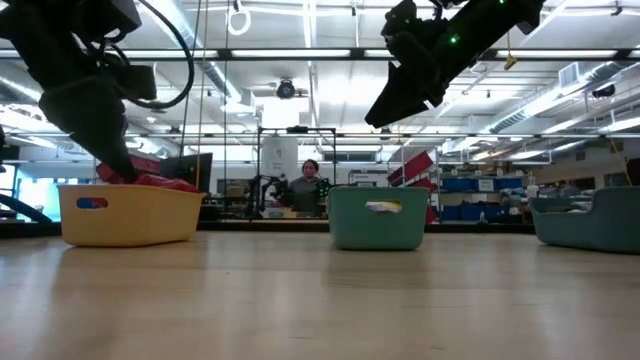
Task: Sort candy
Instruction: Put the red candy pack into the yellow bin, then adjust the bins to the center of the table
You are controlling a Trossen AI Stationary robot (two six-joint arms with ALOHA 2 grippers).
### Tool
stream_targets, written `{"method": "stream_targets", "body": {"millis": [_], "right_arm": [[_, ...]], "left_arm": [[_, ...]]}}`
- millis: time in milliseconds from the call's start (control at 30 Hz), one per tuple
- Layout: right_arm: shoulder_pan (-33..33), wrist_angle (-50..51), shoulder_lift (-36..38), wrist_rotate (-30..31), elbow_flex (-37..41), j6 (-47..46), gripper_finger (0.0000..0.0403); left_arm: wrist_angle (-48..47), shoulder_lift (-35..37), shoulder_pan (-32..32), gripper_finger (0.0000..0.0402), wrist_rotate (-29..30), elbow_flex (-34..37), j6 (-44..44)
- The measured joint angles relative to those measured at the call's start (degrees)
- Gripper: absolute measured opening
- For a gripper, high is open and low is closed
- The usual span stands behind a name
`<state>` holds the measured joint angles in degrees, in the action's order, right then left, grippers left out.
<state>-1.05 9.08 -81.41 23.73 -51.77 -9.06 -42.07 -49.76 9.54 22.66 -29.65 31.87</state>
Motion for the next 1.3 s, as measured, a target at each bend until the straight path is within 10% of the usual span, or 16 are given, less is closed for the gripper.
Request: {"method": "stream_targets", "body": {"millis": [667, 1033, 1300], "right_arm": [[-0.01, 0.24, 0.0, 0.01, 0.0, 0.55, 0.019], [-1.84, 14.16, 0.0, 0.23, 2.56, -10.81, 0.0016], [-3.9, 7.65, -0.02, -1.04, 12.81, -20.88, 0.0003]], "left_arm": [[-7.11, -0.07, 0.0, 0.014, -2.94, -6.9, 1.85], [-14.21, -0.06, 3.79, 0.001, -8.3, -7.37, 18.79], [-19.82, -0.07, 7.08, 0.0003, -5.42, -4.34, 31.97]]}}
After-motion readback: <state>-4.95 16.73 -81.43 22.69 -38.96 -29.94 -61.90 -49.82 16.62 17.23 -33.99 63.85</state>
